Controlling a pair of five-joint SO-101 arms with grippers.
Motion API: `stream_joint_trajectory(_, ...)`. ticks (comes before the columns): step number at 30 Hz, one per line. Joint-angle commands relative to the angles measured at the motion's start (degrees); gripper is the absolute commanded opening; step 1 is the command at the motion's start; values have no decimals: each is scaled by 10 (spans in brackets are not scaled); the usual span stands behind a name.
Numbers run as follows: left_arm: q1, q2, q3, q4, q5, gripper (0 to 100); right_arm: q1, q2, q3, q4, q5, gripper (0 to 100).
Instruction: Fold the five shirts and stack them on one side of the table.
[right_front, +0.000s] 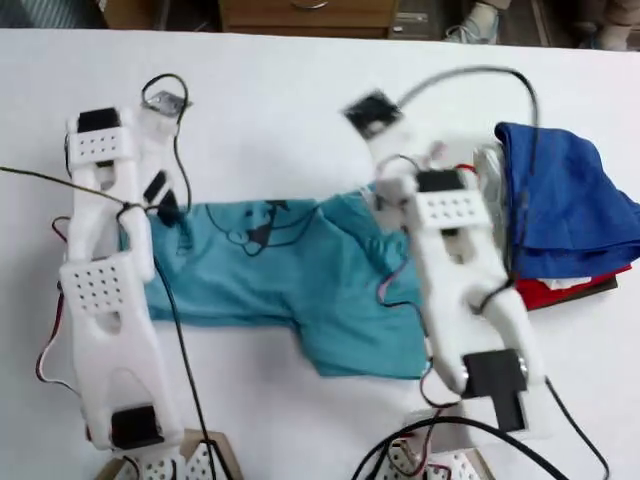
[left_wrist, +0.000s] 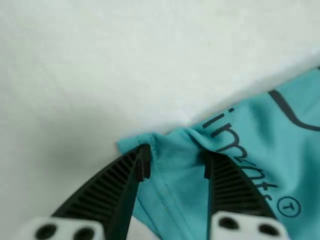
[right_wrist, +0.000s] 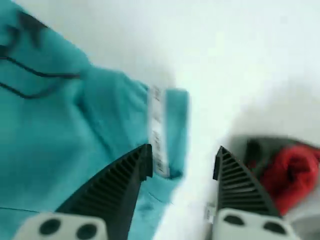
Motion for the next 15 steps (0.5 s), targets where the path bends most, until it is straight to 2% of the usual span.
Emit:
stream_joint_trajectory(1, 4, 11, 0, -5, 11, 203, -60, 2, -76, 37, -9, 202)
stream_joint_trajectory(6, 3, 10, 0, -5, 14, 203, -95, 24, -70, 34, -5, 202)
stream_joint_trajectory(15, 3, 11, 0, -11, 36, 203, -60, 155, -71, -56, -4, 201)
